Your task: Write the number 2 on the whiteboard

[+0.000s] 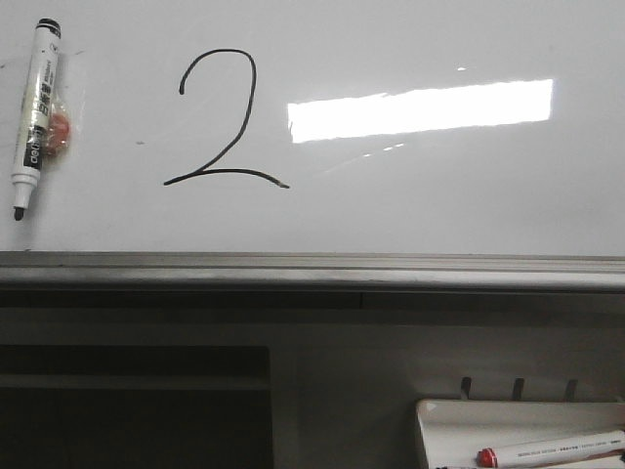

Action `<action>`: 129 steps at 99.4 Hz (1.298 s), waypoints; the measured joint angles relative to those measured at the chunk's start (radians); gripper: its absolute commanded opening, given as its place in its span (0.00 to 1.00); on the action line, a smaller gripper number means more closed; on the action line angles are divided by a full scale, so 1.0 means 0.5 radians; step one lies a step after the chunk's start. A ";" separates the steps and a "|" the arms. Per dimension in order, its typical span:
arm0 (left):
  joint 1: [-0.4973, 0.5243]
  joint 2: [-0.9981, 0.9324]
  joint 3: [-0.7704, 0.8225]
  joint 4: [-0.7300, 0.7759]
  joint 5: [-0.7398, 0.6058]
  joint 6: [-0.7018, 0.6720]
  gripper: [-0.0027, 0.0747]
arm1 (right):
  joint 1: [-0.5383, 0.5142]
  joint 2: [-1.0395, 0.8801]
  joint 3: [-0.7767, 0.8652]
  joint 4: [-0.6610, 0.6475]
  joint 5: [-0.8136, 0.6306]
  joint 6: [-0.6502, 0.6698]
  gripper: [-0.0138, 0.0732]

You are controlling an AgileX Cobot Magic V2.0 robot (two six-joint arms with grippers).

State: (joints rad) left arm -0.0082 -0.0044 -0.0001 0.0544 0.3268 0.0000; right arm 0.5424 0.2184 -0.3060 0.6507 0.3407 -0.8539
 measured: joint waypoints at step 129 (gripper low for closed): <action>0.000 0.000 0.000 0.004 0.000 0.000 0.01 | -1.152 -0.071 0.147 -1.466 -0.163 1.739 0.10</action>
State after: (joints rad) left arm -0.0082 -0.0044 -0.0001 0.0565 0.3268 0.0000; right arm -0.0338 0.1831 -0.2326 -0.0823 0.2594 0.0158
